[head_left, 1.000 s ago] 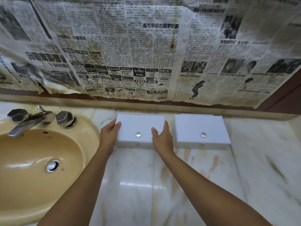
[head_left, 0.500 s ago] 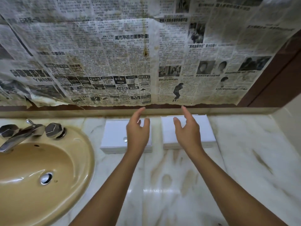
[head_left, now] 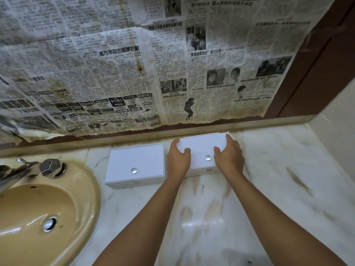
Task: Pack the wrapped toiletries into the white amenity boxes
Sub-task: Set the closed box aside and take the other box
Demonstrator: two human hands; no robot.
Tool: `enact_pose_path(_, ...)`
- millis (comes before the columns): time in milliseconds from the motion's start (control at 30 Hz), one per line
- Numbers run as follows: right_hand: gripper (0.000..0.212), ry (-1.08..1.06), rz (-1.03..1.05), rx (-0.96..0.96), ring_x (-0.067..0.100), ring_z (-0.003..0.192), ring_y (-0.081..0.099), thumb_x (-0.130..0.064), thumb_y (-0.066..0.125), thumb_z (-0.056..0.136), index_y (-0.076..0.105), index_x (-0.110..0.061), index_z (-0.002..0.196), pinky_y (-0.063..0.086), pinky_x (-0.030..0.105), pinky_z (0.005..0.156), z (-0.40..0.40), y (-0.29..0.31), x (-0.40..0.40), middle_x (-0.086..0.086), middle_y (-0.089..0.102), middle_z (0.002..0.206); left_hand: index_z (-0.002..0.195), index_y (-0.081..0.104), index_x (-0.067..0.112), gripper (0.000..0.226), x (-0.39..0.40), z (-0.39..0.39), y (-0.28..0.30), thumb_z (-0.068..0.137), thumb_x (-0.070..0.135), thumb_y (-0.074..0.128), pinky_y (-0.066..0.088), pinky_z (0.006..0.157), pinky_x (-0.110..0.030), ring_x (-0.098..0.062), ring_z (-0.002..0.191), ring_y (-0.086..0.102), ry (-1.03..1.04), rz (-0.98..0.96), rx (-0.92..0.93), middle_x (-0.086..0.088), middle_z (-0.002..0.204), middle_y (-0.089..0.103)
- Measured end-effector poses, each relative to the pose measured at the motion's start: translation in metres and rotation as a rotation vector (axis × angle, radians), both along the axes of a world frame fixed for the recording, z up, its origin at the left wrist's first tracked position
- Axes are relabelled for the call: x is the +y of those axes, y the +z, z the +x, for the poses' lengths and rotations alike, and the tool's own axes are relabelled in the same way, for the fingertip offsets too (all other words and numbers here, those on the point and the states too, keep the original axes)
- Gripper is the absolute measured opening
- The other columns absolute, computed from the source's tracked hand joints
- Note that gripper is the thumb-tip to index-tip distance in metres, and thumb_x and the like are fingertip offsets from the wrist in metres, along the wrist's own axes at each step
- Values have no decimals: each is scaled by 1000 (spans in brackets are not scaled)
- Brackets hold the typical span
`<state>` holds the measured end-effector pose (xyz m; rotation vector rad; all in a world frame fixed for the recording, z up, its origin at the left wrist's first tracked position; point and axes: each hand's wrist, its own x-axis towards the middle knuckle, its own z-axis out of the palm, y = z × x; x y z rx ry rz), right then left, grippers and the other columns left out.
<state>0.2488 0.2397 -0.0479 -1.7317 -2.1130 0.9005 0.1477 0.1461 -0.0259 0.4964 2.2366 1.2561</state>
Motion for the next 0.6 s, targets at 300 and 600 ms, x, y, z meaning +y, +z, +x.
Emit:
enact_pose_path(300,59,0,-85,36,31,133,37,-32,50,96,26,-22,149,34,48,106,14,17,-18,12,35,147,141,43,20,45,-17,11,13,97,17,47,34,55,-9,7,62,38,-1,-28,0,21,74,37)
enact_pose_path(600,60,126,-112,165,23,135,35,-37,55,94,31,-27,147,34,40,109,71,65,-100,2,33,149,131,55,29,37,-116,39,32,94,22,55,36,93,-25,-14,126,46,-44,67,-3,6,140,49)
